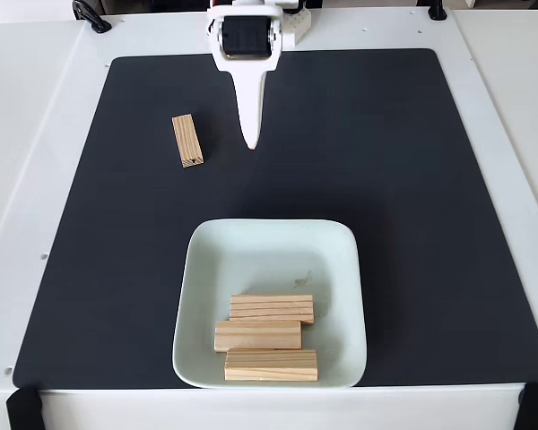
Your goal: Pick up the wooden block and place them on the plate.
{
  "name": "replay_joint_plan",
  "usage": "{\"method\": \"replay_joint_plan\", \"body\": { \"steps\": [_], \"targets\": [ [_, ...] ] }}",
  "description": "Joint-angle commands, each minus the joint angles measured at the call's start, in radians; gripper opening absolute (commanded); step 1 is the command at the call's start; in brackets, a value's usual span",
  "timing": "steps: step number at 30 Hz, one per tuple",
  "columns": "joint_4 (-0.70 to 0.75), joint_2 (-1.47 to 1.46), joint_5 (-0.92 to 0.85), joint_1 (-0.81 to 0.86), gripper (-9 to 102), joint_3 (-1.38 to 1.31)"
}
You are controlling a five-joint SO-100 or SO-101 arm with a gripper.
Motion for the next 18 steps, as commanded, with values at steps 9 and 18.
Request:
{"method": "replay_joint_plan", "body": {
  "steps": [9, 18],
  "targets": [
    [-0.015, 0.566, 0.003, 0.143, -1, 0.508],
    [-0.015, 0.726, 0.009, 0.172, -1, 0.661]
  ]
}}
